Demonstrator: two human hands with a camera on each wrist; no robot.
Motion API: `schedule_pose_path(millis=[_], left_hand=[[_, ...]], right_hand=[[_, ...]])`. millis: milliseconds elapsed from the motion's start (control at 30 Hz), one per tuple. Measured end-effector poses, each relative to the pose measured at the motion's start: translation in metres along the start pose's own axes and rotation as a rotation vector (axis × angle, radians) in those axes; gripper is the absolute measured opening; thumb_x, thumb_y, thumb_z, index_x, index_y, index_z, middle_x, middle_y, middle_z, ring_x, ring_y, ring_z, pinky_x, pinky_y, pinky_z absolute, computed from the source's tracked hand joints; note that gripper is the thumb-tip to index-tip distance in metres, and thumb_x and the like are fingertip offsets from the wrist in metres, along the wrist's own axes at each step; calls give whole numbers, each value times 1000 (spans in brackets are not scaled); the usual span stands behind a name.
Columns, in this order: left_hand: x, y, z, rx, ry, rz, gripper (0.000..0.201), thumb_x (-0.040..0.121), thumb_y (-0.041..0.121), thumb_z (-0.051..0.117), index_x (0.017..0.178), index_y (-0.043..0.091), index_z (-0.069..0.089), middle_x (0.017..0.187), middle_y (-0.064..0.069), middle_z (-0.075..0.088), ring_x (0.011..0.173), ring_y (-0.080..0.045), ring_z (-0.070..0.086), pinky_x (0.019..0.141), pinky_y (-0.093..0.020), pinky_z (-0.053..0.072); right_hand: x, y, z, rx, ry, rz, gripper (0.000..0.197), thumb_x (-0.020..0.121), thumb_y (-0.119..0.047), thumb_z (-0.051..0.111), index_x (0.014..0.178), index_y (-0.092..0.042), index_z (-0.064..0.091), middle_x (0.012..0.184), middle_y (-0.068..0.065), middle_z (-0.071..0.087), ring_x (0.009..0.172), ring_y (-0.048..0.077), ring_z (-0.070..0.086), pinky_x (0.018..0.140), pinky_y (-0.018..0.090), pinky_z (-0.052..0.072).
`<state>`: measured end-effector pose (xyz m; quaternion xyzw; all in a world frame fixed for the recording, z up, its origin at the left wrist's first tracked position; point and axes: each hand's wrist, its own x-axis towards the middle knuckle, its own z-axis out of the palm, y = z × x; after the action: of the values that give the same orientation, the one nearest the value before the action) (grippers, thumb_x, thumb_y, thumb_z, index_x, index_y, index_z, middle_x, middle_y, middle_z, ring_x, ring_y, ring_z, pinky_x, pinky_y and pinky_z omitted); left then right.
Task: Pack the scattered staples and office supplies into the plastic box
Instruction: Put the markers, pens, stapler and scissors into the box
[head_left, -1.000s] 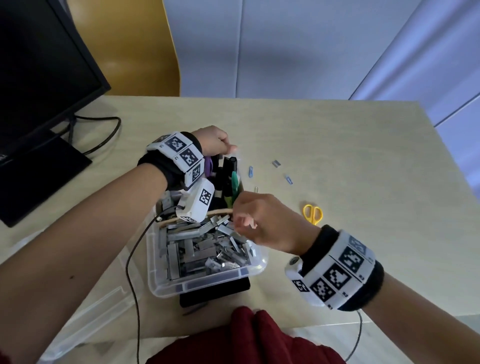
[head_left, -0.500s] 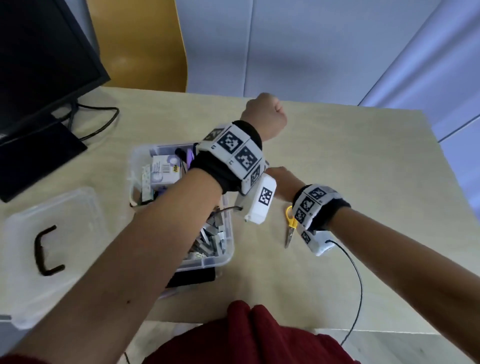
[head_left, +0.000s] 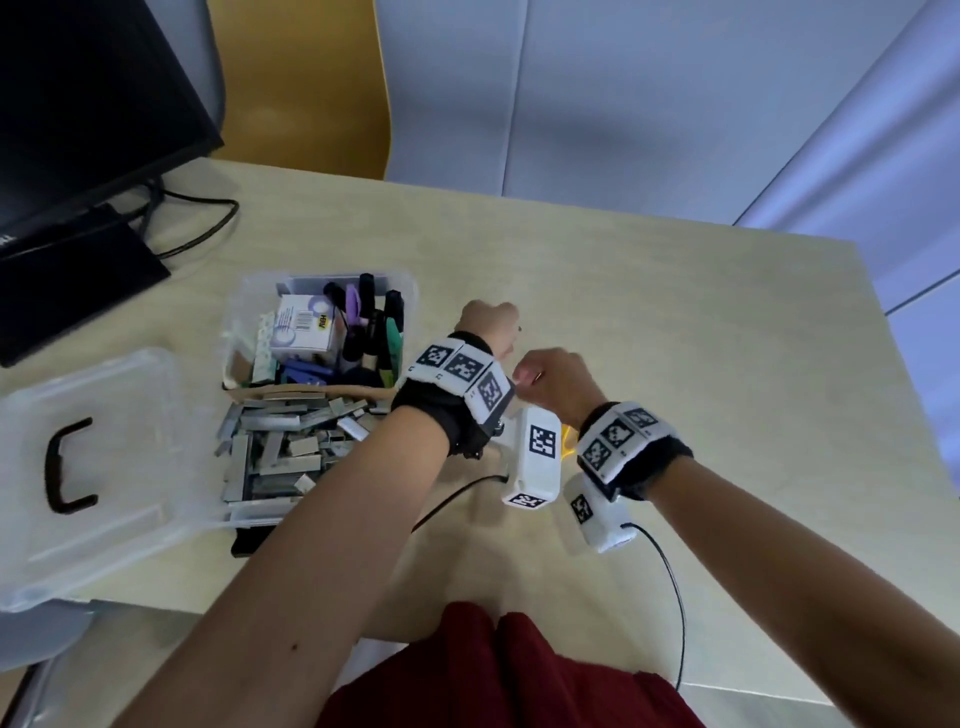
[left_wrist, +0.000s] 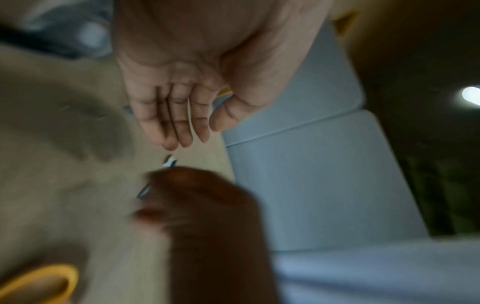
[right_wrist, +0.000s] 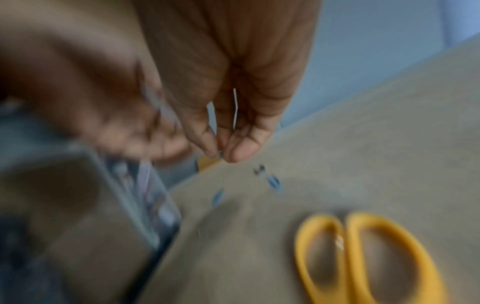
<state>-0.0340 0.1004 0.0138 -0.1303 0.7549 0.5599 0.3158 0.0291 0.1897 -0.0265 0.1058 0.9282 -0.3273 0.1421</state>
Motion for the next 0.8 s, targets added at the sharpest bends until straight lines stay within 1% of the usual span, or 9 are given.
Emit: schedule_pose_path(millis=[100,200,300,367,467,567,667,733,800], left_hand=[[-4,-9,-2,-354,-52,-203,32,94,3,28,64,8,37,51,-6,39,43,-16,37,42,-22,31],[-5,-19,2,-423,-121,-268,34,98,13,26,76,1,49,71,-13,51,60,-20,50,44,-23,49],[-5,-22,4,-533,-138,-271,36,100,15,27,73,4,48,65,-7,43,51,-12,40,32,-12,36],[-1,-24,5,-558,-109,-267,39,100,19,31,65,7,43,51,-5,43,34,-9,38,29,-11,25],[3,-32,9,-493,-140,-257,49,100,24,28,53,15,40,29,5,34,20,-7,28,29,-9,16],[3,-43,14,-426,-73,-240,42,100,22,30,59,16,36,25,9,32,19,-3,27,29,-6,18],[0,-52,17,-367,-28,-241,36,99,19,33,63,18,36,46,1,40,30,-8,35,34,-12,25],[3,-53,15,-349,9,-246,31,98,17,34,70,14,46,63,-10,45,47,-18,40,43,-21,30],[7,-50,16,-320,48,-236,32,97,18,34,102,-1,59,101,-29,59,74,-33,56,59,-31,48]], right_hand=[[-4,-3,-34,186,281,-91,12,76,-1,66,88,-2,69,75,4,63,61,9,53,59,5,38],[-4,-18,-50,138,207,-232,14,77,-4,68,91,-4,68,77,-1,60,62,1,51,62,0,36],[1,-25,-55,97,148,-263,13,78,-10,70,91,-7,69,81,-4,62,66,1,52,63,0,36],[13,-24,-55,137,195,-201,8,80,-9,66,86,-6,70,81,0,65,70,3,56,66,1,36],[43,-17,-49,45,211,-99,15,83,-5,56,89,-6,70,97,8,70,96,21,61,79,15,34],[66,-13,-31,-200,31,-55,30,87,-5,51,114,-8,63,123,9,59,120,25,48,97,26,34],[81,-10,-17,-406,-123,-85,40,85,-2,51,123,-13,57,129,10,51,121,29,45,99,32,36],[86,-8,-9,-452,-129,-127,29,81,4,50,105,-8,62,116,13,55,109,33,51,87,32,40],[85,-6,-5,-452,-96,-142,21,80,10,45,91,1,60,106,17,55,97,34,54,74,31,38]])
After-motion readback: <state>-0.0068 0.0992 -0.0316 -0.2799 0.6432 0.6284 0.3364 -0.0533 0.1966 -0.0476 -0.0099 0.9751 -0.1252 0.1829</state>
